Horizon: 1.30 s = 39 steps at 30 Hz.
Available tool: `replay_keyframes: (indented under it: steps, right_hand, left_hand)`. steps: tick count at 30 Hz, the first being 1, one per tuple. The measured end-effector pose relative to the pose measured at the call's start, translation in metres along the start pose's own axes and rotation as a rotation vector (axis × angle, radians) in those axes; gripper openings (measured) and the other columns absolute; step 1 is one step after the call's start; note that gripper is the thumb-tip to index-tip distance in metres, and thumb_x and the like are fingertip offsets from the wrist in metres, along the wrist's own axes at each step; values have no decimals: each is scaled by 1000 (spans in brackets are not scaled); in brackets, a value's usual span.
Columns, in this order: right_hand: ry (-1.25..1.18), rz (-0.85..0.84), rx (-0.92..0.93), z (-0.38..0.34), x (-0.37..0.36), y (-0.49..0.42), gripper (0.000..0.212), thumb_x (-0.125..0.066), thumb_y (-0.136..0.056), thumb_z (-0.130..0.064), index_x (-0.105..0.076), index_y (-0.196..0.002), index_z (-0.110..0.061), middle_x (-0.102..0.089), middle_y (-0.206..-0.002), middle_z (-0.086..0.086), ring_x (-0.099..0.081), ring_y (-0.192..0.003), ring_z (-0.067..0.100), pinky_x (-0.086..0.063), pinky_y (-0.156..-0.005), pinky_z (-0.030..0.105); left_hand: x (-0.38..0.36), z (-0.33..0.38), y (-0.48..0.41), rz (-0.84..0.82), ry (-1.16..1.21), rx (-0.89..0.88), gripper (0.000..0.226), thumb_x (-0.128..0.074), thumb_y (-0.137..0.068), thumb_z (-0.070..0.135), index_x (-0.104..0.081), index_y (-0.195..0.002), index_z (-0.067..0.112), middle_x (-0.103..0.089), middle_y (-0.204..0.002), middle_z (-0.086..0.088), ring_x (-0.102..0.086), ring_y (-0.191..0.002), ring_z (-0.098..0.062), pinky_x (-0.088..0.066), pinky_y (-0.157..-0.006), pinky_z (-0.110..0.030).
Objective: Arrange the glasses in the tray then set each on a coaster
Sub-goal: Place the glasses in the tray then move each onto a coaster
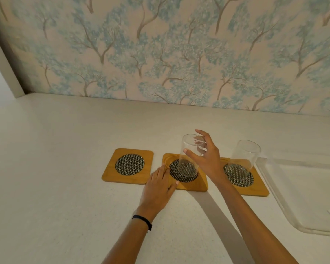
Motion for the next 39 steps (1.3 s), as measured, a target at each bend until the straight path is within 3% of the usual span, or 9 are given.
replay_keyframes:
  steps: [10, 16, 23, 28, 30, 33, 36, 39]
  right_hand:
    - [-30, -6, -30, 15, -18, -5, 65, -78, -72, -21, -44, -127, -30, -53, -123, 2, -52, -112, 14, -40, -91, 13]
    - [14, -37, -34, 15, -21, 1, 67, -76, -74, -23, -40, -131, -28, -50, -131, 6, -48, -118, 16, -37, -101, 25]
    - [68, -85, -48, 11, -13, 4, 74, -78, -71, -27, -36, -131, -36, -45, -131, 1, -44, -117, 14, -38, -97, 27]
    - [153, -37, 26, 3, 21, 16, 58, -74, -75, -28, -46, -126, -31, -43, -129, -9, -44, -118, 11, -37, -95, 24]
    - [150, -14, 56, -3, 39, 20, 45, -72, -78, -25, -53, -119, -28, -48, -125, -6, -48, -115, 10, -40, -94, 24]
    - [132, -3, 90, -11, 65, 29, 30, -70, -81, -19, -61, -110, -22, -55, -116, -3, -54, -107, 2, -49, -92, 23]
    - [134, 8, 123, -17, 91, 40, 23, -67, -82, -14, -64, -104, -20, -61, -110, -2, -58, -102, 1, -52, -86, 19]
    - [132, 33, 148, -18, 118, 50, 18, -64, -84, -11, -65, -100, -18, -64, -106, 1, -62, -98, 5, -53, -80, 17]
  left_hand:
    - [-2, 1, -1, -3, -37, -14, 59, -31, -95, 50, -28, -141, 13, -26, -154, -7, -23, -141, -21, -20, -116, -33]
    - [-2, 1, -1, 8, -51, -14, 59, -32, -95, 49, -30, -141, 13, -28, -153, -7, -26, -140, -21, -21, -115, -32]
    - [3, 4, 0, -7, -10, -14, 59, -36, -94, 49, -28, -142, 15, -27, -154, -5, -26, -140, -20, -23, -114, -31]
    - [5, 7, 2, -63, -2, -21, 58, -39, -95, 44, -25, -143, 15, -28, -153, -6, -29, -139, -21, -29, -114, -36]
    - [9, 8, 2, -58, -5, -41, 53, -42, -94, 41, -31, -139, 14, -38, -148, -5, -40, -131, -20, -39, -108, -35]
    - [17, 13, 3, -7, -70, -64, 37, -44, -94, 35, -46, -125, 15, -56, -126, -3, -56, -105, -17, -52, -87, -34]
    - [30, 27, 6, 115, -98, -53, 24, -47, -93, 26, -56, -112, 16, -64, -106, -3, -59, -87, -16, -55, -72, -36]
    - [38, 55, 14, 216, -38, -118, 17, -51, -92, 23, -61, -104, 17, -67, -101, -1, -61, -78, -13, -56, -63, -30]
Point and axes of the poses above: each hand's wrist, its own y-axis away from the middle knuckle, its own x-axis out of the back of the hand, z = x × y, the point moved 8 cm from there along -y, towards the middle knuckle
